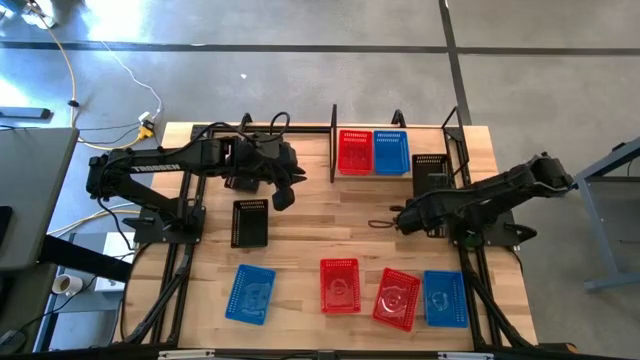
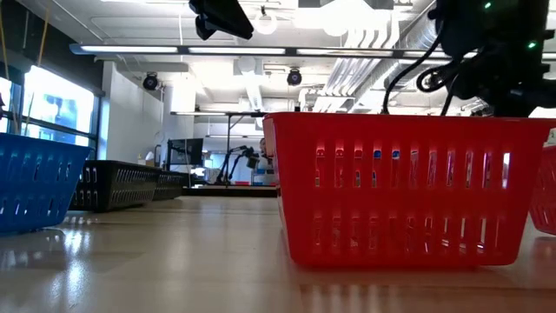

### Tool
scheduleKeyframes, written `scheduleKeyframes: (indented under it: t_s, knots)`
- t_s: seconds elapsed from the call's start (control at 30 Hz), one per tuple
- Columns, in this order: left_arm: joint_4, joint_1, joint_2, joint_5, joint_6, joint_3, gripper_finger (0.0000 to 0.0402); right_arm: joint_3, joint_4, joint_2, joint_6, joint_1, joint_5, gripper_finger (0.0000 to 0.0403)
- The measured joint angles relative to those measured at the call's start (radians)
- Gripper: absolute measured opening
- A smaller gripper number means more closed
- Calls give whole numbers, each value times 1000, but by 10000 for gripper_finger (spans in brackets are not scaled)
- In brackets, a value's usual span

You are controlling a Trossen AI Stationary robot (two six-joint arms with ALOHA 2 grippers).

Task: Stack baskets on shelf by color
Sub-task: Put the bottom right black bin on the shelf

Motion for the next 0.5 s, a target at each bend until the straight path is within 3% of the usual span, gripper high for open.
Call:
scheduleKeyframes:
  t_s: [0.5]
  knots:
    - [0, 0, 0, 0, 0, 0, 65, -2, 61, -191, -229, -234, 87, 0]
